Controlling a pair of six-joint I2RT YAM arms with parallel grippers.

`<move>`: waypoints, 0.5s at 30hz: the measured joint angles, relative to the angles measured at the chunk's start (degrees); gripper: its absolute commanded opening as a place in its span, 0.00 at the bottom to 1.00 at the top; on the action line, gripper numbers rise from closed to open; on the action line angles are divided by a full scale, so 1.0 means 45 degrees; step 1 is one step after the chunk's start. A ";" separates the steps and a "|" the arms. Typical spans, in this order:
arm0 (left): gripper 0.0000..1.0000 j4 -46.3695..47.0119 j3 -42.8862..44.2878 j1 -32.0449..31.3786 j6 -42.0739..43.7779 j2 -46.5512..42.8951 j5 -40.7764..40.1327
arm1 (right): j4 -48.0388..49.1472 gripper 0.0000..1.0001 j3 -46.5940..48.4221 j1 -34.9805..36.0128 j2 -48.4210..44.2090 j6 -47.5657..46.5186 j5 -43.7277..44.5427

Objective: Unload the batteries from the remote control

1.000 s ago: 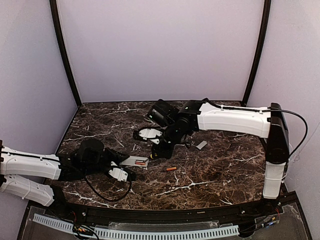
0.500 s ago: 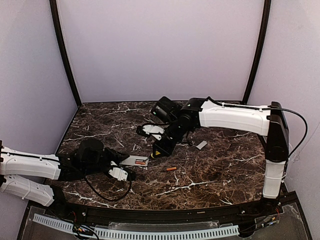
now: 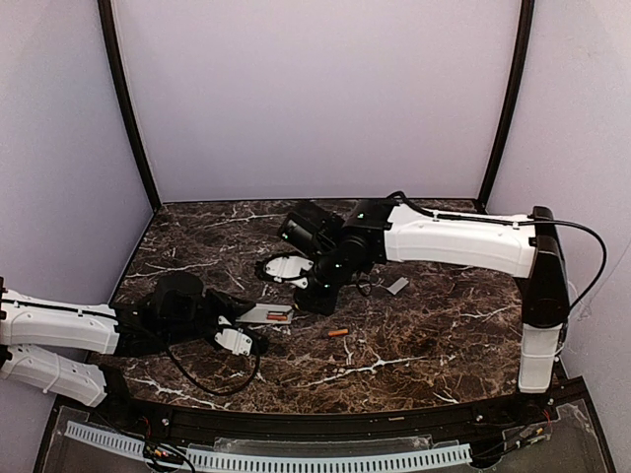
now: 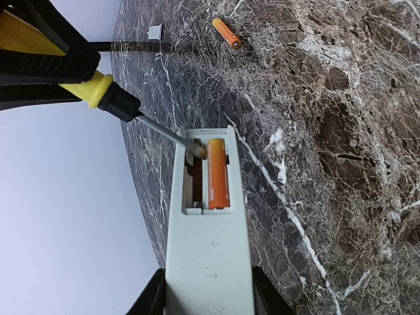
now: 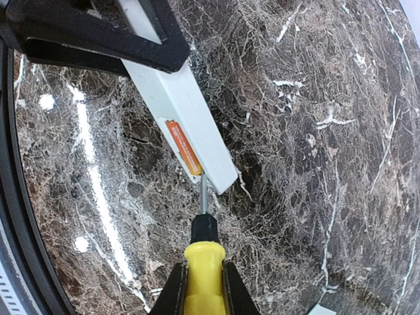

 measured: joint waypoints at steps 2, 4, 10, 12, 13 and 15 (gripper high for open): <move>0.00 -0.0073 0.0000 0.0000 0.0005 0.0000 0.0010 | -0.0049 0.00 0.0083 0.0170 0.0087 -0.0393 0.0330; 0.00 -0.0151 0.0000 0.0000 0.0010 -0.0005 0.0010 | -0.0092 0.00 0.0160 0.0262 0.0175 -0.0767 0.0510; 0.00 -0.0272 0.0000 0.0000 0.0010 -0.0092 0.0049 | -0.0311 0.00 0.0510 0.0175 0.0335 -0.1253 0.0112; 0.00 -0.0287 0.0000 0.0000 0.0005 -0.0141 0.0049 | -0.0345 0.00 0.0636 0.0034 0.0359 -0.1200 -0.0301; 0.00 -0.0291 0.0000 0.0000 0.0000 -0.0160 0.0049 | -0.0374 0.00 0.0665 -0.0063 0.0364 -0.1137 -0.0525; 0.00 -0.0287 0.0000 0.0000 0.0000 -0.0160 0.0053 | -0.0389 0.00 0.0680 -0.0267 0.0364 -0.0942 -0.1035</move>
